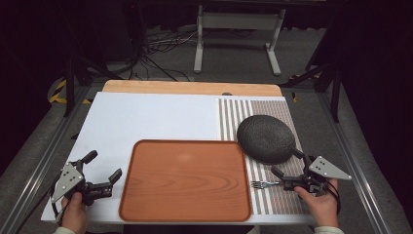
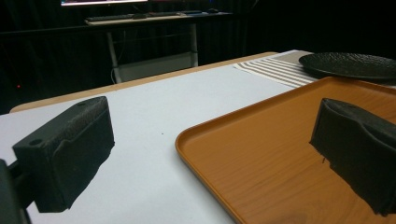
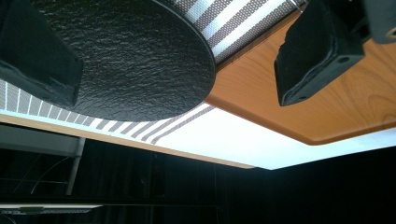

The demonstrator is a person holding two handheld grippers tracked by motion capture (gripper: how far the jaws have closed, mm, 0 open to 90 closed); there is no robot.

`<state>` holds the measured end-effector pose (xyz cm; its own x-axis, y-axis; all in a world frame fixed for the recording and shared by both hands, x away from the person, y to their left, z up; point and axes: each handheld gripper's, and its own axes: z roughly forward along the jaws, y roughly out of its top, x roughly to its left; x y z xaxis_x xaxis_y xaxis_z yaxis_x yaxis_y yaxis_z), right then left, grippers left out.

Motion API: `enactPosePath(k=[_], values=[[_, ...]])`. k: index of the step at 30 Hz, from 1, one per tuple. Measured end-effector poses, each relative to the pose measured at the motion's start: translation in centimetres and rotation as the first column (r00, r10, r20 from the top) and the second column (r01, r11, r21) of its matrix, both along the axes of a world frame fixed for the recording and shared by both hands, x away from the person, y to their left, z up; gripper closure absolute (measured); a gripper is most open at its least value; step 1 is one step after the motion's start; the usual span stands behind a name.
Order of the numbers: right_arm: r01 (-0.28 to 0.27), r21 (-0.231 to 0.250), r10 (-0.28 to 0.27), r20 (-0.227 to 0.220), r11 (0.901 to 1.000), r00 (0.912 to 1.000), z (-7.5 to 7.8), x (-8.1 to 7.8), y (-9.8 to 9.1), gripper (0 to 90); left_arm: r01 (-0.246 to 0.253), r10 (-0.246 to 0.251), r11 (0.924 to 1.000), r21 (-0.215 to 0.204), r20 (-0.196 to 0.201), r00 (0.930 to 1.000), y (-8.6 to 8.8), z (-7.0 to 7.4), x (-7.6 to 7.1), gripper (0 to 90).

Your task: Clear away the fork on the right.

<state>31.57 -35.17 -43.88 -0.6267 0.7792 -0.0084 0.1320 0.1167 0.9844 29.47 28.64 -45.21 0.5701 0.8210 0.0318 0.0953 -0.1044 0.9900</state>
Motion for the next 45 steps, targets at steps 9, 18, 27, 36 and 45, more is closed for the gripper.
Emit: enactPosePath(k=[9, 18, 27, 36, 45], values=[[-0.003, 0.007, 0.003, -0.002, 1.0000, 1.0000, 0.0, 0.0, 0.0, 1.9, 0.003, -0.003, 1.0000, -0.008, 0.000, 1.0000, -0.1, 0.1, 0.0, 0.2], [-0.011, 0.015, 0.011, -0.003, 0.9998, 0.9999, 0.0, 0.0, -0.1, 1.4, 0.009, -0.009, 0.9999, -0.010, -0.009, 0.9999, 0.1, 0.0, 0.0, 0.2], [-0.004, 0.039, 0.003, 0.017, 0.9992, 0.9999, 0.2, 0.2, -0.3, 0.9, 0.011, -0.011, 0.9999, 0.001, -0.015, 0.9998, 0.0, 0.0, 0.1, 0.3], [-0.041, 0.021, 0.041, 0.014, 0.9989, 0.9991, 1.8, 1.1, 0.4, 1.1, 0.008, -0.008, 0.9999, -0.007, -0.017, 0.9998, 0.0, 0.0, 0.2, 0.2], [-0.101, -0.075, 0.097, -0.056, 0.9921, 0.9938, 3.4, 2.2, 1.6, 3.9, 0.010, -0.010, 0.9999, -0.012, -0.018, 0.9998, 0.0, 0.0, 0.2, 0.2]])
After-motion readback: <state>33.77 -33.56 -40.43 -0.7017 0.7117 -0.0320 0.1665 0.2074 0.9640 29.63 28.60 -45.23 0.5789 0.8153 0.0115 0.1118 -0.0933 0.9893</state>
